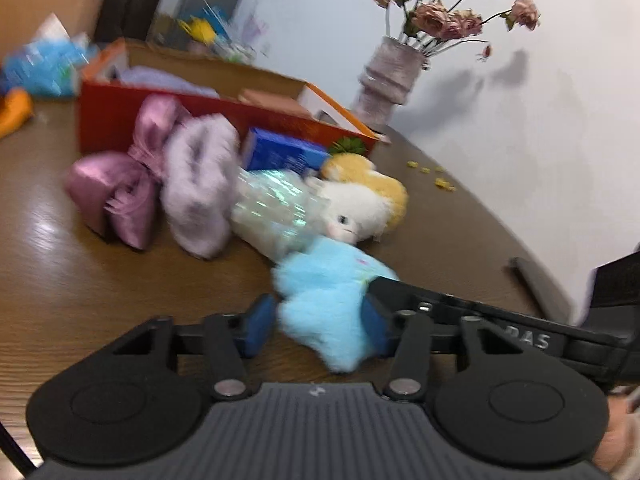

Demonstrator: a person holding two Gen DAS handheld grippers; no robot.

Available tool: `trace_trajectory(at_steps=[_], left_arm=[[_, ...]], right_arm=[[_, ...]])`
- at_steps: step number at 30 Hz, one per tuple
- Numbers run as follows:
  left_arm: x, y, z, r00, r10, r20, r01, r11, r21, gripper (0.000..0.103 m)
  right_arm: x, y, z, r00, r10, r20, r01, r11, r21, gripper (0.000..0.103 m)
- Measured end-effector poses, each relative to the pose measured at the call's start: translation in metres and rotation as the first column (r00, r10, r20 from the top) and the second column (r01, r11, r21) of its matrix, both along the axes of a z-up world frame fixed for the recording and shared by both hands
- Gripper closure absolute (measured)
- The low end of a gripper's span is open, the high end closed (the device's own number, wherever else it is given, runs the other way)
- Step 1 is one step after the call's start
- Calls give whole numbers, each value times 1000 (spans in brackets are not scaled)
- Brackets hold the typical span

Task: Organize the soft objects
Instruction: 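Lower both grippers onto the light-blue plush toy and close them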

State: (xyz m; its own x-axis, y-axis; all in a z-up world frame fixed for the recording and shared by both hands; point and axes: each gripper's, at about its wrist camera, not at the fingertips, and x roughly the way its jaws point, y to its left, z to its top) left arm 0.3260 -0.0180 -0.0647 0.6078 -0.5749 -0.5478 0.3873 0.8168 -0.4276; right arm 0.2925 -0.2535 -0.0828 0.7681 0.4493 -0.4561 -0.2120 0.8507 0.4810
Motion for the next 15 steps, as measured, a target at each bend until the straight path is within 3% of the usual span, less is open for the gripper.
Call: trace_trajectory(at_steps=[7,9,11,15], left_arm=[[-5,4,-1,1000,4,-20,-5,999,-47,75],[-14,5,4,1000,-12,-10,11,998,-68,87],[-23,6,8,999,-38,6,38,994,-98,92],[-45,10,12,999,-37,9,38,995,-87,90]], right_arm=[[8,-5,-7,999,27,-23,-26,998,60,69],[4,-1,-4,999,35,-19,-34,998,45,70],[-4,4,-1,999,52,-14,-52,998,31,74],[-24,6,1,998,68,-5,-68,997,41,76]])
